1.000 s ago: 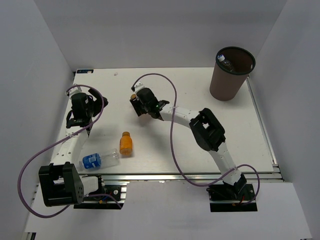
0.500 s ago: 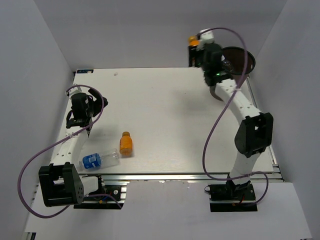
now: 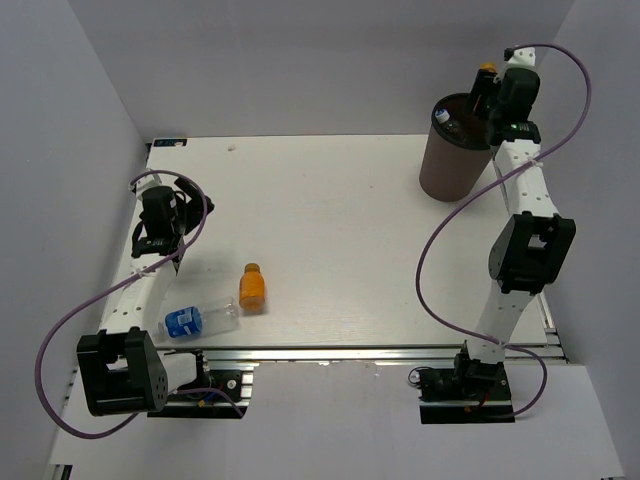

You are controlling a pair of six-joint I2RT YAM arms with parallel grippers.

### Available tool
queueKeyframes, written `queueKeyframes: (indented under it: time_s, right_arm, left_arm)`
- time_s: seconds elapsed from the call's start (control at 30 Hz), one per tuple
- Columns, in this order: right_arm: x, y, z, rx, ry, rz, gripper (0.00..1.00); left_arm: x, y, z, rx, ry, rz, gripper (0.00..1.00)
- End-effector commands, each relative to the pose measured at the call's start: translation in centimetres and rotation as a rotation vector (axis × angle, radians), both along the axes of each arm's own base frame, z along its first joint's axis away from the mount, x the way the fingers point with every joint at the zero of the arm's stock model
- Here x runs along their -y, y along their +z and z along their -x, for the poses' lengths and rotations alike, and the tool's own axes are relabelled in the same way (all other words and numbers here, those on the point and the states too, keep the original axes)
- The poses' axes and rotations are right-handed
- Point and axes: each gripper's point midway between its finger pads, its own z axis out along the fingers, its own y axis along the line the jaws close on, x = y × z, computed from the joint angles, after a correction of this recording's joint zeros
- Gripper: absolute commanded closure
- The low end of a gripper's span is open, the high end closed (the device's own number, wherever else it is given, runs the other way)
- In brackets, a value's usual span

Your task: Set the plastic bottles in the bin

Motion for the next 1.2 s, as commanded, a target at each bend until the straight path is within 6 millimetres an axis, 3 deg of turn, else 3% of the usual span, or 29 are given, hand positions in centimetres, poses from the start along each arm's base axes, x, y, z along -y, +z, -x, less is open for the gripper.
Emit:
queueKeyframes:
  time_s: [0.0, 0.1, 0.17, 0.2, 0.23, 0.37, 0.4, 0.43, 0.53, 0.57, 0.6, 0.63, 0.67, 0.7, 0.77, 0.8, 0.83, 0.87, 0.97, 1.1, 1.17]
  right_arm:
    - [-0.5, 1.8, 0.0, 0.031, 0.033, -0.057, 0.69]
    - [-0.4, 1.9, 0.5, 0.047, 0.03, -0.074, 0.61]
    - [-0.3, 1.4, 0.8, 0.043, 0.026, -0.077, 0.5]
    - [-0.2, 1.3, 0.8, 0.04, 0.02, -0.075, 0.23]
    - [-0.2, 1.4, 1.0, 0.037, 0.017, -0.076, 0.11]
    - [0.2, 2.0, 2.0, 0.026, -0.005, -0.065, 0.11]
    - [0.1, 3.1, 2.7, 0.049, 0.003, -0.051, 0.11]
    - [0.0, 2.3, 3.1, 0.031, 0.011, -0.047, 0.11]
    - [-0.7, 2.4, 5.3, 0.015, 0.047, -0.037, 0.11]
    - [-1.2, 2.5, 6.0, 0.015, 0.072, -0.045, 0.11]
    - [-2.1, 4.1, 7.4, 0.045, 0.115, -0.049, 0.11]
    - [-2.7, 2.5, 8.1, 0.018, 0.138, -0.066, 0.11]
    - [-3.7, 2.4, 8.9, 0.019, 0.189, -0.076, 0.11]
    - [-4.7, 3.7, 10.5, 0.05, 0.22, -0.074, 0.11]
    - [-5.9, 2.0, 11.9, 0.038, 0.264, -0.07, 0.11]
    - [-6.8, 3.0, 13.0, 0.069, 0.288, -0.067, 0.11]
    - [-7.4, 2.8, 13.5, 0.069, 0.309, -0.07, 0.11]
    - [-8.4, 1.8, 14.2, 0.053, 0.365, -0.07, 0.11]
    - [-10.7, 2.3, 16.0, 0.088, 0.495, -0.069, 0.1]
    - [-12.2, 0.6, 18.4, 0.084, 0.588, -0.085, 0.11]
    - [-12.5, 0.3, 19.0, 0.087, 0.604, -0.091, 0.11]
  left_arm:
    - [-0.2, 2.3, -0.1, 0.055, 0.003, -0.02, 0.02]
    - [-0.3, 2.1, 0.0, 0.048, 0.008, -0.024, 0.02]
    - [-0.7, 2.2, 0.1, 0.047, 0.023, -0.033, 0.02]
    - [-0.8, 2.3, 0.2, 0.048, 0.029, -0.035, 0.02]
    - [-0.8, 2.3, 0.2, 0.047, 0.031, -0.036, 0.02]
    - [-0.7, 2.4, 0.3, 0.05, 0.032, -0.025, 0.02]
    - [-0.7, 2.3, 0.3, 0.05, 0.034, -0.017, 0.02]
    - [-0.5, 2.4, 0.2, 0.053, 0.033, -0.011, 0.02]
    - [0.3, 1.7, 0.4, 0.055, 0.016, 0.048, 0.02]
    - [1.3, 1.8, 0.4, 0.068, -0.012, 0.093, 0.02]
    - [1.8, 2.2, 0.3, 0.091, -0.031, 0.115, 0.02]
    - [2.3, 1.9, 0.4, 0.089, -0.04, 0.136, 0.02]
    - [3.4, 2.0, 0.4, 0.09, -0.066, 0.147, 0.02]
    - [4.1, 1.8, 0.5, 0.078, -0.078, 0.149, 0.02]
    - [7.4, 1.8, 0.6, 0.043, -0.152, 0.118, 0.02]
    - [8.5, 0.4, 1.3, -0.028, -0.171, 0.079, 0.02]
    - [8.3, 0.3, 1.4, -0.042, -0.168, 0.071, 0.02]
    - [9.8, -0.4, 1.9, -0.075, -0.213, 0.072, 0.02]
    - [12.6, -3.2, 4.1, -0.184, -0.314, 0.126, 0.02]
    - [13.0, -7.5, 8.0, -0.376, -0.336, 0.128, 0.02]
    - [12.2, -8.1, 8.7, -0.421, -0.3, 0.078, 0.02]
